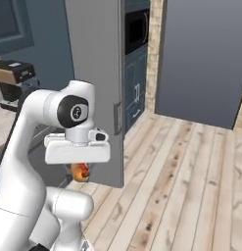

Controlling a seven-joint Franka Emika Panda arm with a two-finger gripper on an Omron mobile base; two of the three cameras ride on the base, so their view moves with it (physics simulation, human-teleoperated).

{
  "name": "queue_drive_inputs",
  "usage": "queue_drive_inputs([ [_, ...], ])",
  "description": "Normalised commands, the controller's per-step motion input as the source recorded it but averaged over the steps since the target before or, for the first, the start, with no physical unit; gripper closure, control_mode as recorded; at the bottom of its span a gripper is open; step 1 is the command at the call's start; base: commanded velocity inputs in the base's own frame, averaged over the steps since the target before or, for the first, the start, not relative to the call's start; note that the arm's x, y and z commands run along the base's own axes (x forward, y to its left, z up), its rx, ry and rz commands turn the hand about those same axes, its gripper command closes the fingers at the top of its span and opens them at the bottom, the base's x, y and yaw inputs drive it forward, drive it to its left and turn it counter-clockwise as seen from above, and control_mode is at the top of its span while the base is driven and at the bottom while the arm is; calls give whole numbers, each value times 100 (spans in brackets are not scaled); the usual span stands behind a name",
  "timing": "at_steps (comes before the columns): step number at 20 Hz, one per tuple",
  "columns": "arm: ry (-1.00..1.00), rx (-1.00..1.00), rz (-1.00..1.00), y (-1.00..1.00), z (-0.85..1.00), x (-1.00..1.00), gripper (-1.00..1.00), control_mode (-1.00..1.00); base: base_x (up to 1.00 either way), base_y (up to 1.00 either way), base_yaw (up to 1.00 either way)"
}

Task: Store the hot dog in the freezer for long-term storage. Close the freezer door after placing the cooked food.

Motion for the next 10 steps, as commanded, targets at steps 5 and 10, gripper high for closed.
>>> queue_drive_inputs([
  [5,0,0,0,0,0,0,100,100,66,-88,2],
  [10,0,0,0,0,0,0,100,100,70,-98,12],
])
